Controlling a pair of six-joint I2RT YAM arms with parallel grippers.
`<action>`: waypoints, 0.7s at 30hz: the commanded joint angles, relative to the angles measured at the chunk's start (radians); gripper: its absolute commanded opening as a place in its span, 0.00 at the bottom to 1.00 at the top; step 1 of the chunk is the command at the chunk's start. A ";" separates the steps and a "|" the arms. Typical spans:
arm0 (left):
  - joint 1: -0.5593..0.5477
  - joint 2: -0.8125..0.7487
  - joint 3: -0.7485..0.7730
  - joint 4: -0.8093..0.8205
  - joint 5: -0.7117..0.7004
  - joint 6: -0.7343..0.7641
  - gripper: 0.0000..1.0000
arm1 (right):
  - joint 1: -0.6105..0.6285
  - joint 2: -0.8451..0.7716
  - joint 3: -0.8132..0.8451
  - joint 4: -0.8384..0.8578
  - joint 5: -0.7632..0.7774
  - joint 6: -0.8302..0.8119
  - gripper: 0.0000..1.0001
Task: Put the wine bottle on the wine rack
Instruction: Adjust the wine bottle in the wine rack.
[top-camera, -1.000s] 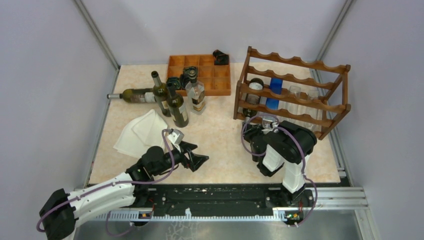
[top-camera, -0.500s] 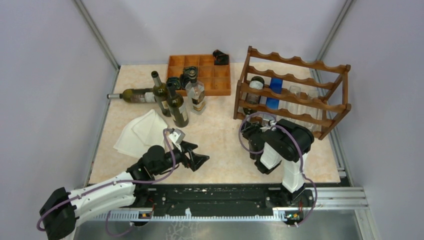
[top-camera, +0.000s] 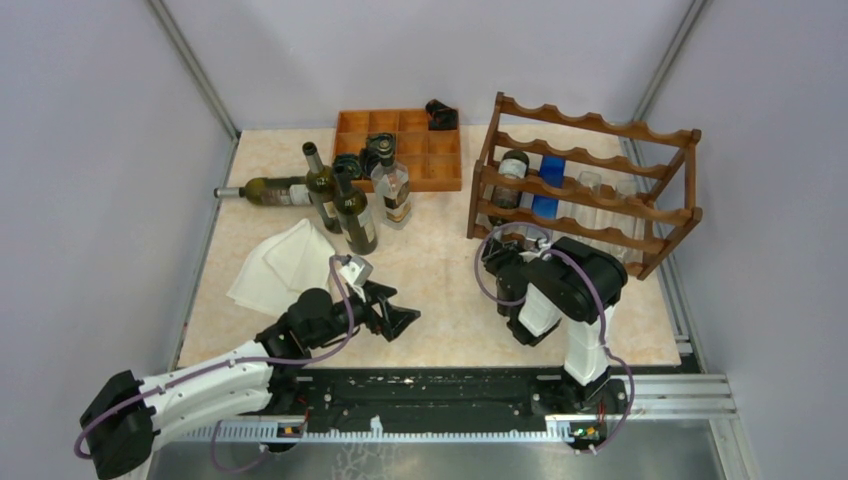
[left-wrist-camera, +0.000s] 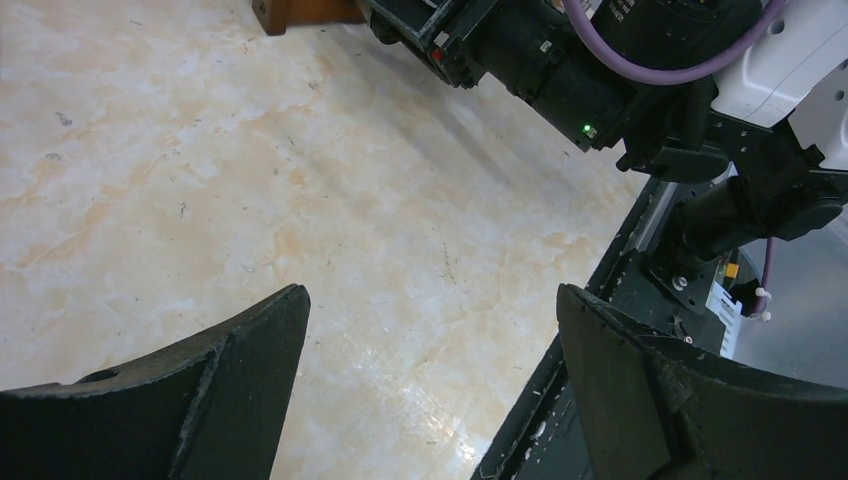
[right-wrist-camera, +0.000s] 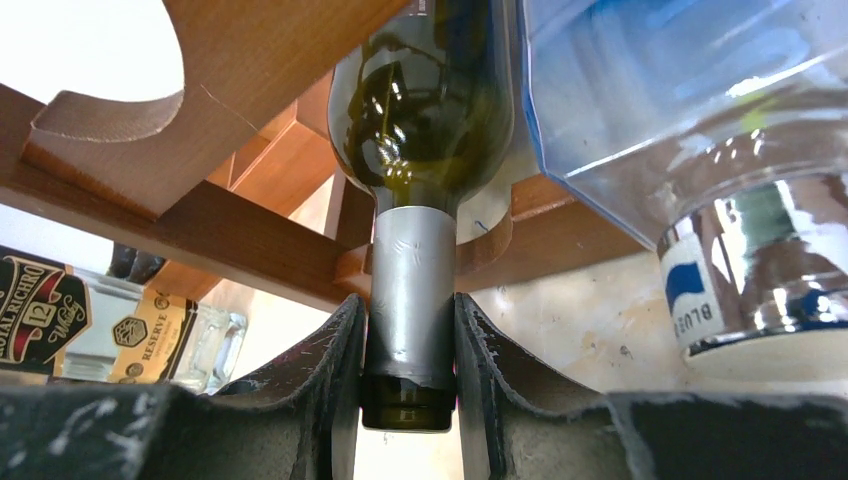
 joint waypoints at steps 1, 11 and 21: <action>0.005 0.007 0.038 0.038 0.019 0.016 0.98 | 0.004 -0.015 0.053 0.218 0.054 -0.051 0.00; 0.005 0.011 0.040 0.040 0.023 0.008 0.98 | 0.004 0.013 0.088 0.217 0.097 -0.072 0.11; 0.005 -0.004 0.046 0.027 0.035 -0.005 0.98 | 0.003 0.004 0.034 0.217 0.053 -0.021 0.39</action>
